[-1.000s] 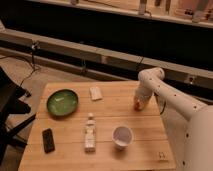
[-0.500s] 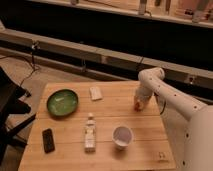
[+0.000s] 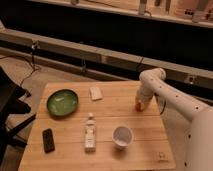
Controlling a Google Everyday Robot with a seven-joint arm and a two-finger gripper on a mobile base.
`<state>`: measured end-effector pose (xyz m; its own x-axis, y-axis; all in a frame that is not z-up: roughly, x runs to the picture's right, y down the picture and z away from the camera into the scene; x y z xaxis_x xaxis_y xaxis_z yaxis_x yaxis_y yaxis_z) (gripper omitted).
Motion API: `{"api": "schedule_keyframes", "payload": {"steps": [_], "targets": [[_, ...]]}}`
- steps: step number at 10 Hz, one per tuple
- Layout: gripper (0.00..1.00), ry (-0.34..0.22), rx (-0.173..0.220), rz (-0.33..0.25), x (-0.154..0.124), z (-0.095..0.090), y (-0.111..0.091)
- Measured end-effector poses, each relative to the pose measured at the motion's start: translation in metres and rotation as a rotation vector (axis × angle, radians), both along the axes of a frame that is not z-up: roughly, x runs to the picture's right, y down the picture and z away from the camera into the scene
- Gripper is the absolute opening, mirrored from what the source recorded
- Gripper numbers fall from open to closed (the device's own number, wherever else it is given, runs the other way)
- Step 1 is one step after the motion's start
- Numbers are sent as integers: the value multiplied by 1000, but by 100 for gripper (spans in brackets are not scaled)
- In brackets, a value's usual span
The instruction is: Drag the pepper across the table
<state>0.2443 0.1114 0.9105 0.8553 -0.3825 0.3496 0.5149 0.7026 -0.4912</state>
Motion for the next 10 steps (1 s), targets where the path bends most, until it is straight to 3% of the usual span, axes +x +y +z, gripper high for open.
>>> {"api": "schedule_keyframes", "payload": {"steps": [10], "targets": [[2, 37, -39, 81, 39, -3, 14]]}}
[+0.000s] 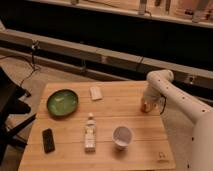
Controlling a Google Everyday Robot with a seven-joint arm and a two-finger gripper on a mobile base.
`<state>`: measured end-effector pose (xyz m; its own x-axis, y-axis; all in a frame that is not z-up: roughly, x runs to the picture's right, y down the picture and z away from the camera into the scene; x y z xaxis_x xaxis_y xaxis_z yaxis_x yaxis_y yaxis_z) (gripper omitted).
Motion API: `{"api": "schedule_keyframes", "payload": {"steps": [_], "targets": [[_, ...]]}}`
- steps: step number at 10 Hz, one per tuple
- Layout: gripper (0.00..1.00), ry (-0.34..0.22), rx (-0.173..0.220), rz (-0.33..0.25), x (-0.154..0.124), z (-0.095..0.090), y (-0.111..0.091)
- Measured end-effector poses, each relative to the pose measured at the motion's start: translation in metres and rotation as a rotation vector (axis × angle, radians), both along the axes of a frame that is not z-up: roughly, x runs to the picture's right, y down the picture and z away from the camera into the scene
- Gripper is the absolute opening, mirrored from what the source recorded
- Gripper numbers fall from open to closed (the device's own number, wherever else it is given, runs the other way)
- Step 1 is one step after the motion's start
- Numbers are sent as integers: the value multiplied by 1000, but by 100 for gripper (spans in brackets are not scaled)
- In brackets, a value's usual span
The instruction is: Drag the pepper across the table
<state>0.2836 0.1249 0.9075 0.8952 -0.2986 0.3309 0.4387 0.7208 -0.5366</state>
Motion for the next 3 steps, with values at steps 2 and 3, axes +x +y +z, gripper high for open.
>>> {"api": "schedule_keyframes", "payload": {"steps": [2, 3], "targets": [[2, 23, 6, 10, 7, -5, 3], [2, 9, 7, -4, -2, -4, 1]]}}
